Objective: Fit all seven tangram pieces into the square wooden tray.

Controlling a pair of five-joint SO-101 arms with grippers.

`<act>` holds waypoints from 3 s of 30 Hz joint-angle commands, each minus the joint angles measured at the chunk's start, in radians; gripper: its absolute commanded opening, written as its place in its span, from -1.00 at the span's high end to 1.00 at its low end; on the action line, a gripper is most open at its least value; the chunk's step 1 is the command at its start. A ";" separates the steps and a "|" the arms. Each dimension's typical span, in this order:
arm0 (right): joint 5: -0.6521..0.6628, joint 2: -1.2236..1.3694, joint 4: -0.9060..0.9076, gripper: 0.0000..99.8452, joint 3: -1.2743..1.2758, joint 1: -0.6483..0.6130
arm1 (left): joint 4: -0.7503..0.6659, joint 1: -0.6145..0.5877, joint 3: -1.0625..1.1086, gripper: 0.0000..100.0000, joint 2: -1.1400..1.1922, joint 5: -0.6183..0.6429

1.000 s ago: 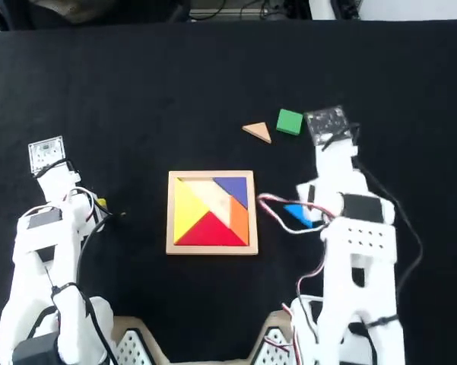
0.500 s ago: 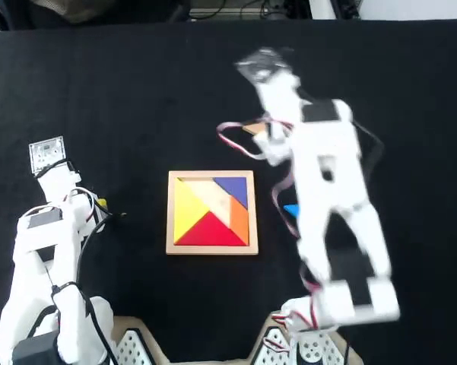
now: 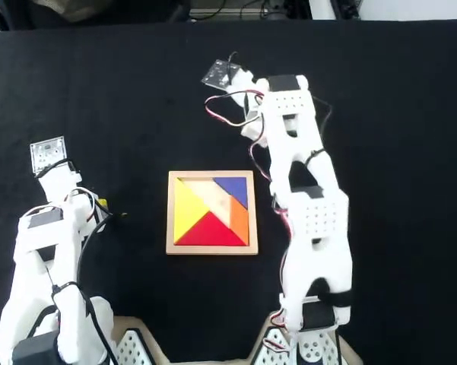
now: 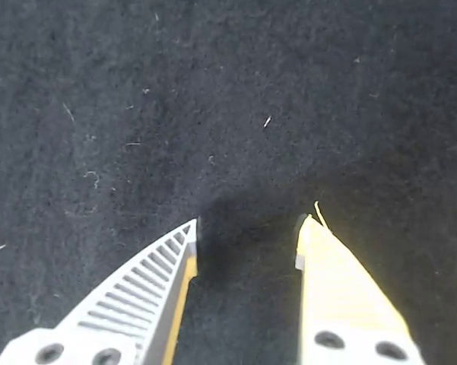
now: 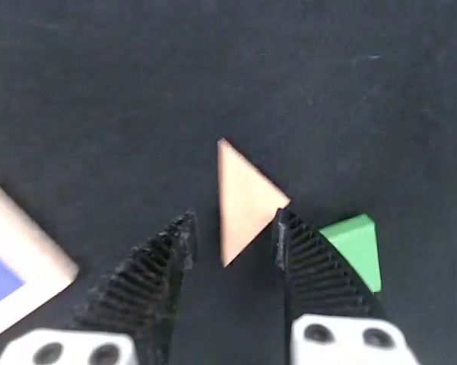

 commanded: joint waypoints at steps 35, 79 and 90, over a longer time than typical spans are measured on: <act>0.121 0.360 0.450 0.98 -0.929 0.044 | -0.011 0.013 -0.002 0.57 0.000 0.003; 0.651 -0.862 0.160 0.98 0.954 -0.397 | -0.018 0.013 0.013 0.57 -0.009 0.002; 0.703 -0.773 -0.003 0.98 0.969 -0.327 | -0.018 0.013 0.012 0.57 -0.009 0.002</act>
